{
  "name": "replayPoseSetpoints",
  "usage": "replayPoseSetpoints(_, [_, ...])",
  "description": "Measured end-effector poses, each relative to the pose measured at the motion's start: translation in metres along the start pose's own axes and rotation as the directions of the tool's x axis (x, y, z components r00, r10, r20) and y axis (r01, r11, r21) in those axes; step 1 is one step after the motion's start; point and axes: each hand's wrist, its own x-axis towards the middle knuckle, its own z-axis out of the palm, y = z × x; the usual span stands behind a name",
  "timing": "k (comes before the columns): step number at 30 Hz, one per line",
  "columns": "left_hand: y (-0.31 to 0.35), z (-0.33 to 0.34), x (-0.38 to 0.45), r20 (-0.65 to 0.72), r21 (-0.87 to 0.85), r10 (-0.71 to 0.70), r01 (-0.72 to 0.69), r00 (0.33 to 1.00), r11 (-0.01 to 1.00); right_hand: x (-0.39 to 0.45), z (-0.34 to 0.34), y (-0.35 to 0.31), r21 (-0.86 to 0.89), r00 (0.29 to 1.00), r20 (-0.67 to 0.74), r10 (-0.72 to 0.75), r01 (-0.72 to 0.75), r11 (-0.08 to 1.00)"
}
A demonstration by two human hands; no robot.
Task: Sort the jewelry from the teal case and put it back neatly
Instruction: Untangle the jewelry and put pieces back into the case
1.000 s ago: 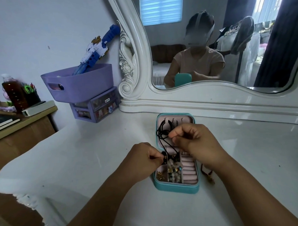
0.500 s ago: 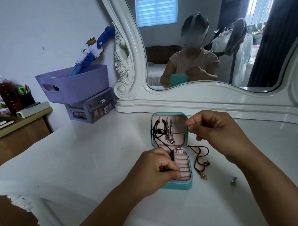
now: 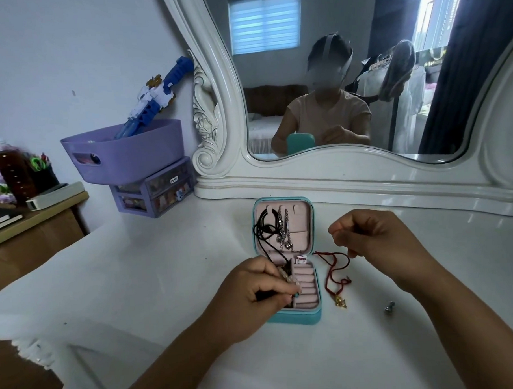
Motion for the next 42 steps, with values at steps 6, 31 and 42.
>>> replayPoseSetpoints(6, [0.013, 0.005, 0.009, -0.104, 0.091, 0.063, -0.053, 0.993, 0.994, -0.009, -0.021, 0.011, -0.055, 0.999, -0.016, 0.03, -0.031, 0.998])
replayPoseSetpoints(31, [0.05, 0.058, 0.06, 0.401, 0.564, -0.078, -0.178, 0.913, 0.806, -0.058, -0.044, 0.058, -0.441, 0.944, 0.315, -0.097, 0.236, 0.866])
replayPoseSetpoints(42, [0.054, 0.053, 0.069, 0.472, 0.553, -0.152, -0.157, 0.869, 0.818, -0.057, -0.045, 0.064, -0.481, 0.969, 0.225, -0.105, 0.204, 0.853])
